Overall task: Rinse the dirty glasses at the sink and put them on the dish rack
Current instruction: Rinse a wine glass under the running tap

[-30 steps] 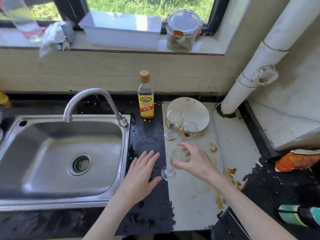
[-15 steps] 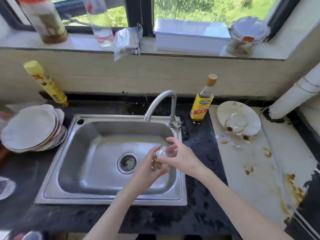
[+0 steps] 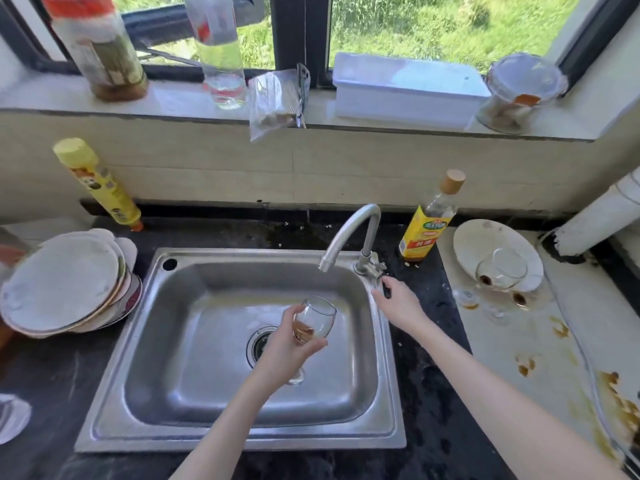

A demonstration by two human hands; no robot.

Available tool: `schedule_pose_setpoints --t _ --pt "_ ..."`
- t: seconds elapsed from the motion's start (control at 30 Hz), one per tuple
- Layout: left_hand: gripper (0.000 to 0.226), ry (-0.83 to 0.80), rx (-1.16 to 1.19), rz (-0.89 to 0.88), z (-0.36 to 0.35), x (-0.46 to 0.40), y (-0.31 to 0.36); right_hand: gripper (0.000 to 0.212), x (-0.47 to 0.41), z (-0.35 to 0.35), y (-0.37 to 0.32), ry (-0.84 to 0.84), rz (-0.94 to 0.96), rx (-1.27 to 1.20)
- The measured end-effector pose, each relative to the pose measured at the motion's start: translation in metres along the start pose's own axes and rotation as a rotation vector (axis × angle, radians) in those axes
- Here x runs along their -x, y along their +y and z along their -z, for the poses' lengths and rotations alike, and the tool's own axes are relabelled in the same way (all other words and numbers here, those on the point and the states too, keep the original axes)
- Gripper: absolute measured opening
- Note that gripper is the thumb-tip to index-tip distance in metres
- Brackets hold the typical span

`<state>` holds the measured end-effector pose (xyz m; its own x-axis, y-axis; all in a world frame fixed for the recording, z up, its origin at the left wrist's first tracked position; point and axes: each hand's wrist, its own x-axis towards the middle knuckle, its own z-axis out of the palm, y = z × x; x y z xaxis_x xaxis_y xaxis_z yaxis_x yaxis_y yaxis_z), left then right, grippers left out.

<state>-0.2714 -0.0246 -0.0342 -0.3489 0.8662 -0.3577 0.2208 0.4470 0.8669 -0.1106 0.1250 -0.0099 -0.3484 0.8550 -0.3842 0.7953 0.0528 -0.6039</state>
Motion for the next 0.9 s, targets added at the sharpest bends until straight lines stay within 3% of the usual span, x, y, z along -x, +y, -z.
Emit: schedule_pose_setpoints --t 0.13,0.3,0.47,0.67,0.9 --pt "0.057 -0.009 0.023 0.028 0.005 -0.017 0.005 0.060 -0.039 0.003 0.001 -0.017 0.016 0.057" --pt "0.059 0.001 0.065 0.056 0.006 -0.028 0.004 0.039 -0.059 -0.010 0.007 0.021 0.058 0.071" --pt "0.056 -0.007 0.098 0.082 0.005 -0.035 -0.002 0.043 -0.045 -0.032 0.022 0.080 0.237 0.165" --pt "0.057 -0.032 0.089 0.098 0.006 -0.040 -0.005 0.060 -0.049 -0.057 0.030 -0.131 0.205 0.711" --pt "0.059 -0.036 0.140 0.127 0.006 -0.039 -0.010 0.065 -0.049 -0.054 0.024 -0.225 0.173 0.804"
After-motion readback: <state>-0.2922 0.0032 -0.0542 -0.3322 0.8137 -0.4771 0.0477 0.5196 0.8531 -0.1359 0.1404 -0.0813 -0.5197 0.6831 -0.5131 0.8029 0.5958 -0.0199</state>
